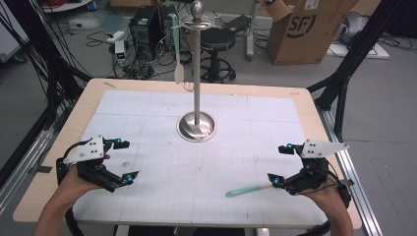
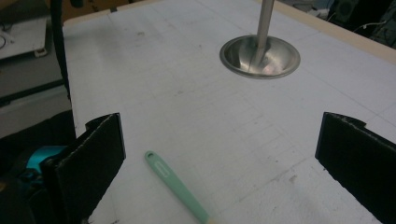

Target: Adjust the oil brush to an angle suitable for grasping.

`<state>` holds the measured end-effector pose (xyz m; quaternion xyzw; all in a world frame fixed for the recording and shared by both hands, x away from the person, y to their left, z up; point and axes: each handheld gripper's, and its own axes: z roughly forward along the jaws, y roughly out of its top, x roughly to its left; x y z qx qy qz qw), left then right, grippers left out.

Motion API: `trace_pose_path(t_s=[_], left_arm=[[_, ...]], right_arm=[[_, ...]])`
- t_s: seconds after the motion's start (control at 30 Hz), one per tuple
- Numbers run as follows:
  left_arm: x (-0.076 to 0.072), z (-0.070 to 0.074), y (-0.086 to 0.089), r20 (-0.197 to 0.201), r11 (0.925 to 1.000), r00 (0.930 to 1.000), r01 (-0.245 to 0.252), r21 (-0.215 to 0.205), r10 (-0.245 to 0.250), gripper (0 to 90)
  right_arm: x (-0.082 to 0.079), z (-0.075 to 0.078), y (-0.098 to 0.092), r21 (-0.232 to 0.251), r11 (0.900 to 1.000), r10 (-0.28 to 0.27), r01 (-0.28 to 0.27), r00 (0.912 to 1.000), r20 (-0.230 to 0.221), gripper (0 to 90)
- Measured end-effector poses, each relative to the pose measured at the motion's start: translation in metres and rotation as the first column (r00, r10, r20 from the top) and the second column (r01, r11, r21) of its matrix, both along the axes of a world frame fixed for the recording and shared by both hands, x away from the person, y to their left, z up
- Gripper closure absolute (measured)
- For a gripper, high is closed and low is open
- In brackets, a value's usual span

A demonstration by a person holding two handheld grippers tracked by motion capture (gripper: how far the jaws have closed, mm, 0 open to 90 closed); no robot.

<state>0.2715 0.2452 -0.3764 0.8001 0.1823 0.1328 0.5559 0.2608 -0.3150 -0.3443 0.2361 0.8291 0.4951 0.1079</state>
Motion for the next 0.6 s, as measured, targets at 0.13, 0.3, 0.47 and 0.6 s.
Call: trace_pose_path(t_s=[0.13, 0.3, 0.47, 0.6], left_arm=[[0.000, 0.002, -0.001, 0.004, 0.9999, 1.0000, -0.001, 0.010, 0.001, 1.7], [0.000, 0.003, -0.002, 0.008, 1.0000, 1.0000, 0.001, 0.005, -0.001, 1.6], [0.000, 0.003, -0.003, 0.007, 0.9999, 1.0000, 0.003, 0.010, -0.003, 1.7], [0.001, 0.003, -0.003, 0.001, 0.9999, 1.0000, 0.005, 0.014, -0.005, 1.7]], right_arm=[[0.005, 0.008, 0.003, -0.036, 0.999, 0.039, -0.039, 0.9992, -0.014, 0.0], [0.015, 0.014, 0.008, -0.070, 0.994, 0.079, -0.080, 0.9966, -0.023, 0.0], [0.020, 0.018, 0.014, -0.114, 0.986, 0.111, -0.117, 0.9921, -0.059, 0.0], [0.022, 0.019, 0.014, -0.146, 0.981, 0.114, -0.125, 0.9903, -0.078, 0.0]])
